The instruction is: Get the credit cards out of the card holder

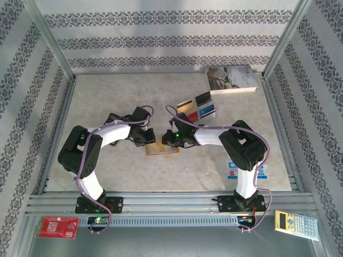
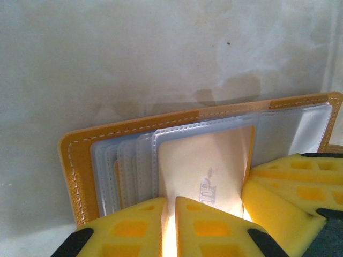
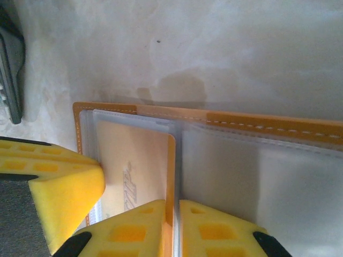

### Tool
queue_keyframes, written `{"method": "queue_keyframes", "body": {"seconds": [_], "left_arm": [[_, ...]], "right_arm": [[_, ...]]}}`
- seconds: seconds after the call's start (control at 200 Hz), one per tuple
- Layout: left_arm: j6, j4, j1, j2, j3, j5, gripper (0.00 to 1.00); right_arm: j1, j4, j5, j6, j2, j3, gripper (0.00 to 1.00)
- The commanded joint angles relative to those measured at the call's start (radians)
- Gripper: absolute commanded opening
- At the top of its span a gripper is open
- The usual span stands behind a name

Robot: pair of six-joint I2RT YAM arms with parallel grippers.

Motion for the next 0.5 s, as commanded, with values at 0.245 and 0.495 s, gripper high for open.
{"method": "queue_keyframes", "body": {"seconds": [0.245,0.495], "left_arm": [[0.003,-0.058,-0.008,0.037,-0.043,-0.044,0.13],[0.001,-0.072,-0.007,-0.017,-0.036,-0.073,0.19]], "right_arm": [[-0.005,0.061,-0.060,0.013,0.024,0.000,0.10],[-0.010,0.062,-0.017,0.002,-0.020,-0.029,0.01]]}}
